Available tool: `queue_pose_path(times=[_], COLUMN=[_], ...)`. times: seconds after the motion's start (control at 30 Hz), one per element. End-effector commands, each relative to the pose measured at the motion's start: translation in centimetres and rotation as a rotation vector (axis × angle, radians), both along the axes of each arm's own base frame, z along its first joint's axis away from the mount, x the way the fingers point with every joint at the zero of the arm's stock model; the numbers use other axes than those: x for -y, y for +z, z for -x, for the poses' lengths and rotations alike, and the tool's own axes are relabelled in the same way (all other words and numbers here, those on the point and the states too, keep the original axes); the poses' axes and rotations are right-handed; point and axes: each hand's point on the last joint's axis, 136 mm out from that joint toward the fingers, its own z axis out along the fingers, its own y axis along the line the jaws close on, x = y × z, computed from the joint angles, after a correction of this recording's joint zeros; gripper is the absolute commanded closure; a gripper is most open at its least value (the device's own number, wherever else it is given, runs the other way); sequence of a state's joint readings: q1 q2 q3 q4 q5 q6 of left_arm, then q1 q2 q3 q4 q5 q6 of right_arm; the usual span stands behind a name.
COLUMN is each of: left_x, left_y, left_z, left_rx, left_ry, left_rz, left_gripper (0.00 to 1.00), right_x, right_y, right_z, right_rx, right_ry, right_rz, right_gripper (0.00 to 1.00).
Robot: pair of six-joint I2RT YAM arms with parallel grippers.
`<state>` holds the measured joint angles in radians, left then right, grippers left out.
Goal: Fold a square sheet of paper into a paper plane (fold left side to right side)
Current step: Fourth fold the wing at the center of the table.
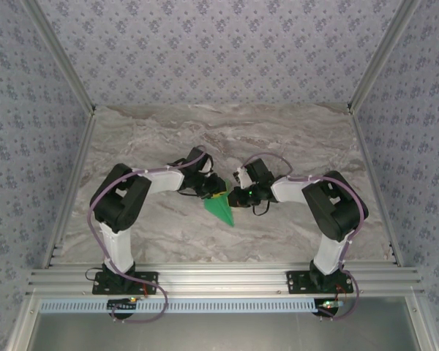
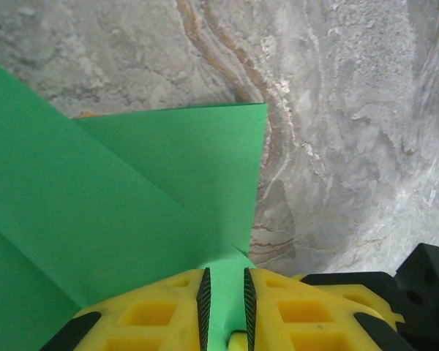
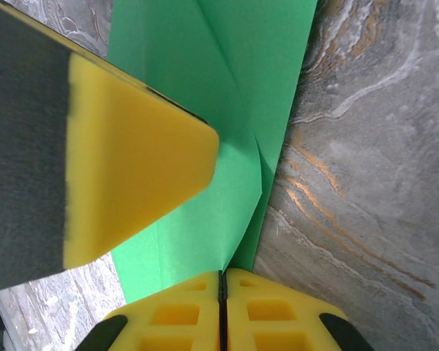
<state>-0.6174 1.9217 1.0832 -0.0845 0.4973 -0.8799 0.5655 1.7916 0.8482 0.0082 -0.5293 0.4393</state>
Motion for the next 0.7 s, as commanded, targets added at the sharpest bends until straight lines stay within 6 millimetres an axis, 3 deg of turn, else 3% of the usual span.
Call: queue_pose_path(times=[0.0,0.23,0.33,0.57,0.67], left_x=[-1.0,-2.3,-2.9,-3.7,-3.8], left_y=[-2.0,-3.9,-4.6,-5.5,-5.6], left_z=[1.0,2.0,2.6,3.4,3.6], left_rx=[-0.034,-0.061,-0.076,-0.090,-0.089], left_ry=[-0.006,0.001,0.006,0.015,0.015], left_rz=[-0.065,-0.129,-0.145,-0.166,-0.169], left_gripper=[0.79,0.80,0.81,0.82,0.82], right_x=[1.6,1.4,0.9,1.5,2.0], right_y=[-2.9,-2.5,-1.4,3.6,5.5], right_z=[1.7,1.6,1.0,-1.1,-0.9], right_rx=[-0.068,-0.061,-0.041,0.055,0.077], right_ry=[0.008,0.012,0.015,-0.020,-0.028], right_rz=[0.121,0.112,0.080,0.008,-0.036], right_gripper=[0.93,0.92,0.90,0.77,0.71])
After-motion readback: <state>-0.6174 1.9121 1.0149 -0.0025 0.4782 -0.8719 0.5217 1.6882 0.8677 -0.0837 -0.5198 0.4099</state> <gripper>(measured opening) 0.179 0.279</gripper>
